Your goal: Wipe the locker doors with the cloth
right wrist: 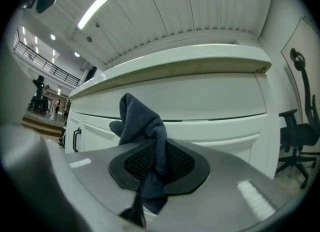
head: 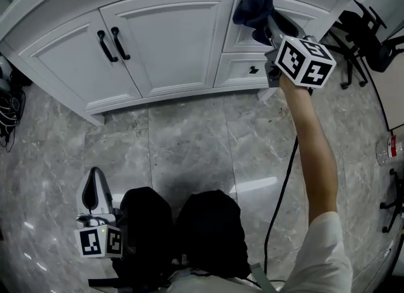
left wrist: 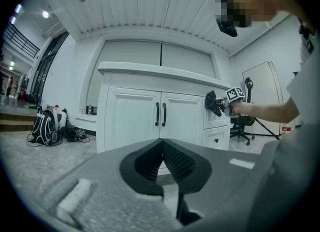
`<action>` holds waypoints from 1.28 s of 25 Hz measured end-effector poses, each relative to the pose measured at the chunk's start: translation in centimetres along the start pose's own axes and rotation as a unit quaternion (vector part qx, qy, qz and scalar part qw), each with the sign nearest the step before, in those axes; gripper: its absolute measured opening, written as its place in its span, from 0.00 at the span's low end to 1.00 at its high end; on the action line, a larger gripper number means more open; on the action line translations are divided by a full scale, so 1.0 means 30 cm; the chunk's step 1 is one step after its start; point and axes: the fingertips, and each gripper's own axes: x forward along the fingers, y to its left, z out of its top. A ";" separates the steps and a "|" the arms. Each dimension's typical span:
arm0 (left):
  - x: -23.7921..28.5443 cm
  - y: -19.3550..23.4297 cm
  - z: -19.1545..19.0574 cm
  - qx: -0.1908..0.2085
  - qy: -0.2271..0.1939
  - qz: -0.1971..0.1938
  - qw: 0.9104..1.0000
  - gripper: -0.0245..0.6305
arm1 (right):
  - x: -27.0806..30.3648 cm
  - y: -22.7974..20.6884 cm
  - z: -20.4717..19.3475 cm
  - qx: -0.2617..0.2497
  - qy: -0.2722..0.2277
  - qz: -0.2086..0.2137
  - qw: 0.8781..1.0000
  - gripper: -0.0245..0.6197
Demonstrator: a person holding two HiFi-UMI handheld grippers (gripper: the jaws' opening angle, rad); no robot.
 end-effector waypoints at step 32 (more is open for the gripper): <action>-0.021 -0.007 -0.037 0.010 0.017 0.006 1.000 0.04 | -0.139 0.134 -0.221 0.054 0.002 0.060 0.997 0.14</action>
